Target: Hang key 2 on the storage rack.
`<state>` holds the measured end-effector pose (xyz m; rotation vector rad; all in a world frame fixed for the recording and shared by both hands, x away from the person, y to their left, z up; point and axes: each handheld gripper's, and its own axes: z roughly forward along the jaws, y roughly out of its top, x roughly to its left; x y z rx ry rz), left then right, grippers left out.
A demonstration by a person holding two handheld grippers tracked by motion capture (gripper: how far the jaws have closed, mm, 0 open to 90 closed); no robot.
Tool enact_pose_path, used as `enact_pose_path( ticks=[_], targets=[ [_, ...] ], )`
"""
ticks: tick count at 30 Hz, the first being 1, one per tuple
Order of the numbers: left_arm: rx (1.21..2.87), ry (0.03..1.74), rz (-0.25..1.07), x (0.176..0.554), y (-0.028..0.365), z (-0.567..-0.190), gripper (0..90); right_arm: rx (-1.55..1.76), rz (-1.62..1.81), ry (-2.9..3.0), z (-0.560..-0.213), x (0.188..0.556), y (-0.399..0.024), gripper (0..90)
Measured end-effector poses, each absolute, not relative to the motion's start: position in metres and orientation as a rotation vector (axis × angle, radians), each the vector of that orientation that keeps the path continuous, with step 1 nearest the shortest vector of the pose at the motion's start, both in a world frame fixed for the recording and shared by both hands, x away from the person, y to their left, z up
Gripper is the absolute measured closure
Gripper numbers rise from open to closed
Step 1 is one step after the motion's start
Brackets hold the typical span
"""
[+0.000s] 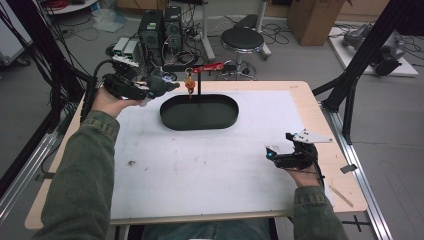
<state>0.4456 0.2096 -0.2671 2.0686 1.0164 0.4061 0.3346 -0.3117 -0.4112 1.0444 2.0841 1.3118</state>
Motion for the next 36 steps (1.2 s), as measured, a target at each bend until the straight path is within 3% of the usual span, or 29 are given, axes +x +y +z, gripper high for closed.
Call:
enact_pose_path(
  ticks=[23, 36],
  targets=[
    [1.942, 1.079, 0.419, 0.466, 0.199, -0.263, 50.8, 1.046, 1.309, 2.09, -0.411, 0.334, -0.311, 1.2],
    [1.858, 1.167, 0.396, 0.473, 0.216, -0.271, 47.7, 1.043, 1.302, 2.092, -0.412, 0.334, -0.313, 1.2]
  ],
)
